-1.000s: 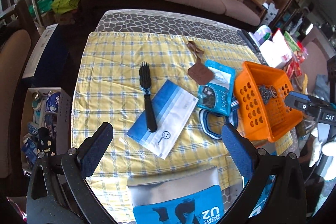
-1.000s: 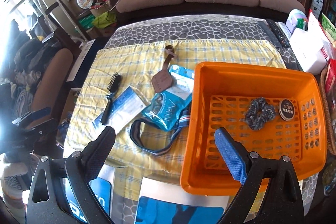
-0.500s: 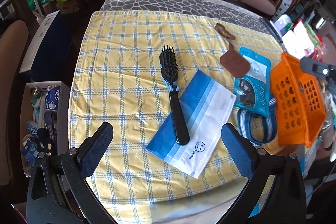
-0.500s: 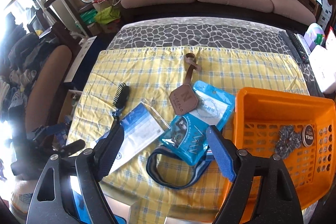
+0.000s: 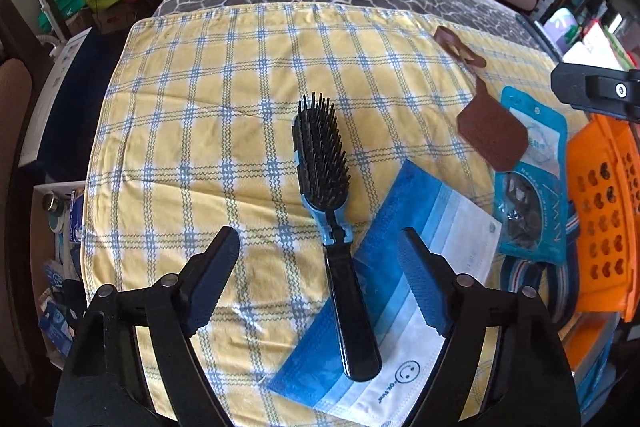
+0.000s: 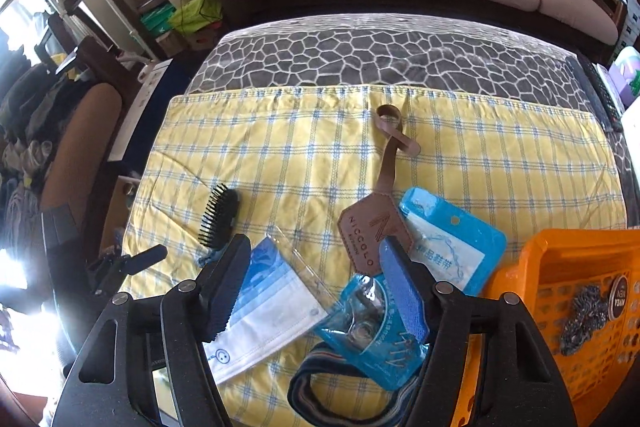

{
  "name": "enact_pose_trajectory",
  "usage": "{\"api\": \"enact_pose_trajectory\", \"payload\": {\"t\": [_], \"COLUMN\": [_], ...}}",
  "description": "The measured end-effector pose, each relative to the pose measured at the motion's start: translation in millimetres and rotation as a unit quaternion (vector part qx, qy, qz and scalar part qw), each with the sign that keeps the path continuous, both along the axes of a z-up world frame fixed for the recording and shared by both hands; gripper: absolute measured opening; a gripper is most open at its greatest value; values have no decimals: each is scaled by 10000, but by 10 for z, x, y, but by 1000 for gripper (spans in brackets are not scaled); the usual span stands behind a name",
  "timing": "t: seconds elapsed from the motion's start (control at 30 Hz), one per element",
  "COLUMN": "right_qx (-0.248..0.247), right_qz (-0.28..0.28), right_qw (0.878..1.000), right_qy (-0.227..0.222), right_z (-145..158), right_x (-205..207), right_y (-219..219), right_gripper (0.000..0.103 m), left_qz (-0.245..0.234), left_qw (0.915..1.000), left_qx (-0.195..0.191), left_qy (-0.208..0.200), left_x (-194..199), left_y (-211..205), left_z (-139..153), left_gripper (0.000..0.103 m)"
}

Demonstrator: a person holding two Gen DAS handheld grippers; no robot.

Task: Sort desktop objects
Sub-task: 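Grasp the black hairbrush handle with the left tool while the right tool grasps the leather tag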

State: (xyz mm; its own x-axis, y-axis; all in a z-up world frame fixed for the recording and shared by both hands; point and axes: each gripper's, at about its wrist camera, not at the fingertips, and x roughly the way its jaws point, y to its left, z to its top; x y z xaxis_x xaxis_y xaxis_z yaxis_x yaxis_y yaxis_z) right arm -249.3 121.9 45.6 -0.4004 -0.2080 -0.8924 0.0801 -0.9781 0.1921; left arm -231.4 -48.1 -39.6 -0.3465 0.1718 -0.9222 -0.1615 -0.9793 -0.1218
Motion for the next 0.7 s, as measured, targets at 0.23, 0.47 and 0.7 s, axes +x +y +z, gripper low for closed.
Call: {"api": "enact_pose_trajectory", "payload": {"t": [0.23, 0.47, 0.7], "right_qx": [341, 988, 1332], "right_qz": [45, 112, 203], "right_qw": [9988, 9933, 9876], "right_qy": [-358, -594, -805], "right_z": [-335, -613, -855], "right_x": [-337, -522, -583], "right_y": [-57, -73, -74], "right_gripper": [70, 76, 77], "left_qz": [-59, -57, -146], "left_qw": [9998, 9999, 9996], "left_qx": [-85, -93, -235], "left_qy": [-144, -69, 43], "left_x": [-110, -162, -132], "left_y": [33, 41, 100], "left_z": [-151, -150, -157], "left_gripper": [64, 58, 61]}}
